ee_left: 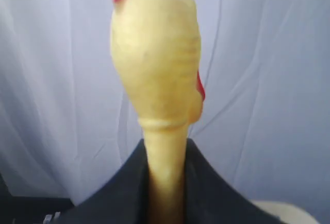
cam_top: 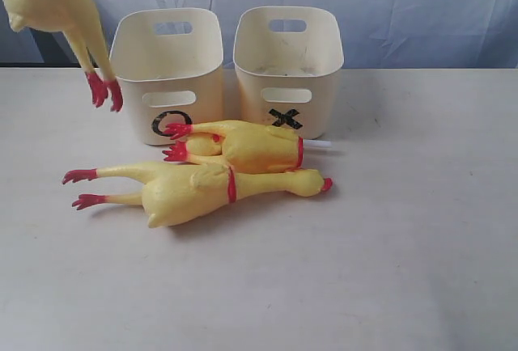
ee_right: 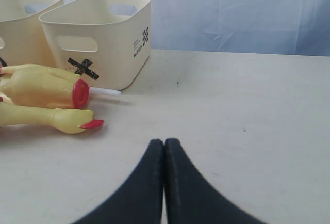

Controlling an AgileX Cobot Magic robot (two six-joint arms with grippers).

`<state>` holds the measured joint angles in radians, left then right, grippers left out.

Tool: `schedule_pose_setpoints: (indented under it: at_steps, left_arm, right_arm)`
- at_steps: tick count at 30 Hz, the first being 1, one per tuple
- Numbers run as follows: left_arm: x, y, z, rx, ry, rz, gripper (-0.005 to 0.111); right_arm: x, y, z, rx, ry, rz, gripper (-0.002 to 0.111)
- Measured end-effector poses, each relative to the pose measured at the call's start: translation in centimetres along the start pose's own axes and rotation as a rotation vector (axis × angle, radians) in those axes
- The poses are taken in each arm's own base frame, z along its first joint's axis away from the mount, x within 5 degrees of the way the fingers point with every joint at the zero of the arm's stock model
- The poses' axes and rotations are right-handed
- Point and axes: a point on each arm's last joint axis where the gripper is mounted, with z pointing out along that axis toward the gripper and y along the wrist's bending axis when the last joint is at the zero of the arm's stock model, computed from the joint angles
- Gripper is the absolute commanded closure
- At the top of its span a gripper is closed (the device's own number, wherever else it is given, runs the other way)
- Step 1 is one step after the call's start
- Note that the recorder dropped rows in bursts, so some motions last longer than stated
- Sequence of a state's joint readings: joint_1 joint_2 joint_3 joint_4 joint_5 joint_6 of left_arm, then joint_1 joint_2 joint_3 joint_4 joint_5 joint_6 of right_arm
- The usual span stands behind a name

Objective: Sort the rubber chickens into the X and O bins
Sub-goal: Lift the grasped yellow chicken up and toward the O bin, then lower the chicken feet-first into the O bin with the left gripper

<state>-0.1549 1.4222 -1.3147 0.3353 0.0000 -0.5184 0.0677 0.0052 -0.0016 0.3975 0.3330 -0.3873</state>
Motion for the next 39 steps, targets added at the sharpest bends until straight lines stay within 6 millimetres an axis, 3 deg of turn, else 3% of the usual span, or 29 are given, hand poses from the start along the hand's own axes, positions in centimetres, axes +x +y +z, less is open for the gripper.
schedule_pose_setpoints:
  at_steps: [6, 12, 18, 30, 39]
  left_arm:
    - [-1.1, 3.3, 0.7, -0.039, -0.157, -0.188, 0.107]
    - [0.9, 5.2, 3.6, -0.018, -0.244, -0.333, 0.107]
    - [3.7, 7.5, 7.1, -0.043, -0.224, -0.419, 0.107]
    - [6.8, 8.3, 13.0, 0.039, -0.176, -0.409, 0.107]
    - [11.2, 8.9, 16.3, 0.088, -0.074, -0.449, 0.107]
  right_arm:
    - [0.0, 0.0, 0.0, 0.0, 0.0, 0.0, 0.109]
    - [0.0, 0.0, 0.0, 0.0, 0.0, 0.0, 0.109]
    - [0.0, 0.0, 0.0, 0.0, 0.0, 0.0, 0.109]
    - [0.0, 0.0, 0.0, 0.0, 0.0, 0.0, 0.109]
    - [0.0, 0.0, 0.0, 0.0, 0.0, 0.0, 0.109]
